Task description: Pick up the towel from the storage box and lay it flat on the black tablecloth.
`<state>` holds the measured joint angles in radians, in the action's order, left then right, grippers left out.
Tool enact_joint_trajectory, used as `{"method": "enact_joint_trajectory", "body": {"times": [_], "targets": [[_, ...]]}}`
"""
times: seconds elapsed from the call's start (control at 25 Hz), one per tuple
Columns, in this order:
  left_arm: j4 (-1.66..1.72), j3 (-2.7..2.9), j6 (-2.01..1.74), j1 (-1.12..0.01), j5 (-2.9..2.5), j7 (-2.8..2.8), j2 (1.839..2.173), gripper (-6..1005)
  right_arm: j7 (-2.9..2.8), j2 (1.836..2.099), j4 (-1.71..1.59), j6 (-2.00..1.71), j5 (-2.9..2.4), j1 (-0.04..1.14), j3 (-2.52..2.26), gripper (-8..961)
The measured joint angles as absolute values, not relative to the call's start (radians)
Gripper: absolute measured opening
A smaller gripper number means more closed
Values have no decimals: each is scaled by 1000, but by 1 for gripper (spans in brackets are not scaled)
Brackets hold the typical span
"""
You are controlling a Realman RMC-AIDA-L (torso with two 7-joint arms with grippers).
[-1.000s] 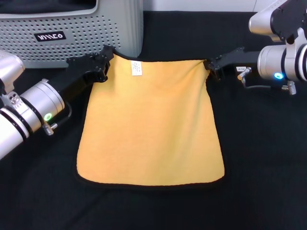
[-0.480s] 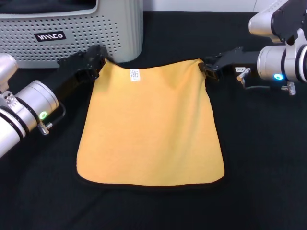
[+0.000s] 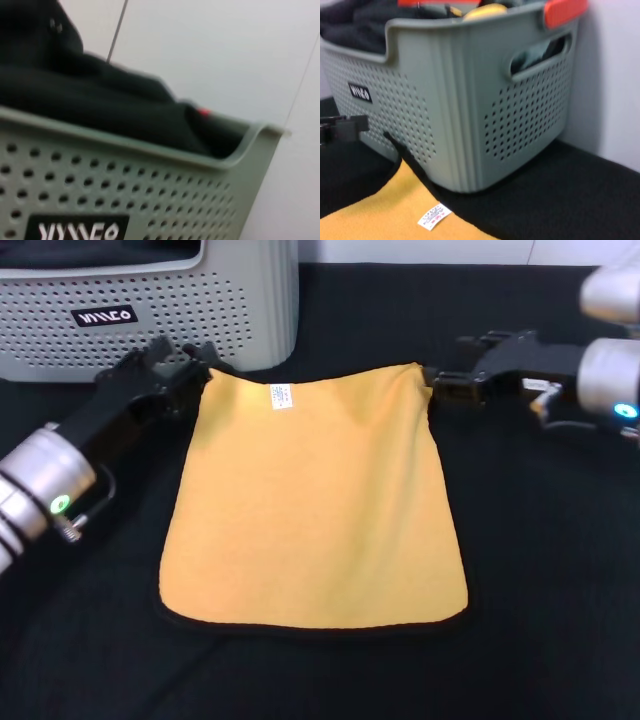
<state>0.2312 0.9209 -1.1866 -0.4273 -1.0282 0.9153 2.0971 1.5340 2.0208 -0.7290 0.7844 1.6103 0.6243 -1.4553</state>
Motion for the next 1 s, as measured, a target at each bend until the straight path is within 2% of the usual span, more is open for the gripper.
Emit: {"method": "enact_joint_trajectory", "body": {"times": [0.28, 0.36, 0.52, 0.68, 0.84, 1.0], "targets": [[299, 925, -1488, -300, -1001, 908, 2094, 707, 1620, 2023, -967, 928, 1627, 429, -1430, 601], [322, 927, -1586, -265, -1014, 903, 2094, 738, 1690, 2023, -1018, 1024, 1658, 383, -1430, 836], [392, 931, -1726, -206, -1062, 962, 2090, 732, 1775, 2018, -1100, 1265, 1741, 305, -1399, 865], [493, 931, -1811, -181, -1198, 1157, 2078, 730, 1656, 2011, -1121, 1560, 1744, 305, -1272, 872], [603, 932, -1848, -187, -1341, 1345, 2082, 729, 1471, 1977, -1150, 1781, 1736, 327, -1201, 872], [686, 955, -1849, -213, -1445, 1500, 2090, 729, 1338, 1936, -1245, 1795, 1728, 319, -1264, 872]]}}
